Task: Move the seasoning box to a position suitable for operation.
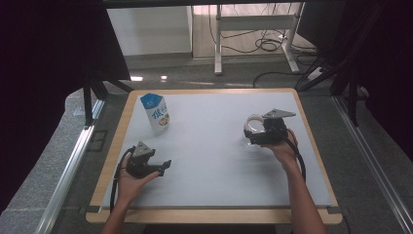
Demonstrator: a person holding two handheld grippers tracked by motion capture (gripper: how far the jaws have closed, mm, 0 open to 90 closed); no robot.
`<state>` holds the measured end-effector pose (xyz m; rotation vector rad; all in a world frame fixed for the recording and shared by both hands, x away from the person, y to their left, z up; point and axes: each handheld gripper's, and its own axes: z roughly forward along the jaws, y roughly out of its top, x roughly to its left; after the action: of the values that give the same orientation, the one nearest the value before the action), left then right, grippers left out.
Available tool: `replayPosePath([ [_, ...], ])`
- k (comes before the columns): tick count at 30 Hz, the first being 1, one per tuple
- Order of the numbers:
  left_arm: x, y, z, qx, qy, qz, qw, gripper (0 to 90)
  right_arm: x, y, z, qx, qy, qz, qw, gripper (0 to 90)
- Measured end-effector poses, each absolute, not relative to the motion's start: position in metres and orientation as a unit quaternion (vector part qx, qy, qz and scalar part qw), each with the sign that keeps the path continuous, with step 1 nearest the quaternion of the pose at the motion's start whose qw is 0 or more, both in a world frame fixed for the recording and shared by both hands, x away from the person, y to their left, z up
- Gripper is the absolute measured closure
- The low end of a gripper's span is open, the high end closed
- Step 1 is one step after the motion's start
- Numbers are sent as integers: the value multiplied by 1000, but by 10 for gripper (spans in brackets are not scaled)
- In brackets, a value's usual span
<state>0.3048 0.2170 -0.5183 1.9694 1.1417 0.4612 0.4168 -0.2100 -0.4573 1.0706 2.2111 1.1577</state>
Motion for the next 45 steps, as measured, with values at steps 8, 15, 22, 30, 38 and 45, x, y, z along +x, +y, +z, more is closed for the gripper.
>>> replayPosePath([
  [8, 305, 217, -519, 778, 451, 182, 397, 201, 398, -204, -459, 377, 797, 425, 204, 113],
  [15, 304, 217, -518, 778, 451, 182, 398, 202, 383, -198, -460, 374, 794, 432, 207, 113],
  [22, 304, 216, -518, 778, 450, 182, 398, 202, 375, -191, -463, 373, 795, 432, 205, 112],
  [30, 304, 216, -518, 778, 451, 182, 397, 202, 369, -186, -468, 383, 790, 432, 205, 112],
  [38, 303, 216, -518, 779, 451, 182, 397, 202, 359, -180, -461, 392, 785, 429, 215, 112],
  [45, 303, 216, -518, 780, 449, 183, 396, 202, 354, -173, -463, 412, 779, 408, 238, 112],
])
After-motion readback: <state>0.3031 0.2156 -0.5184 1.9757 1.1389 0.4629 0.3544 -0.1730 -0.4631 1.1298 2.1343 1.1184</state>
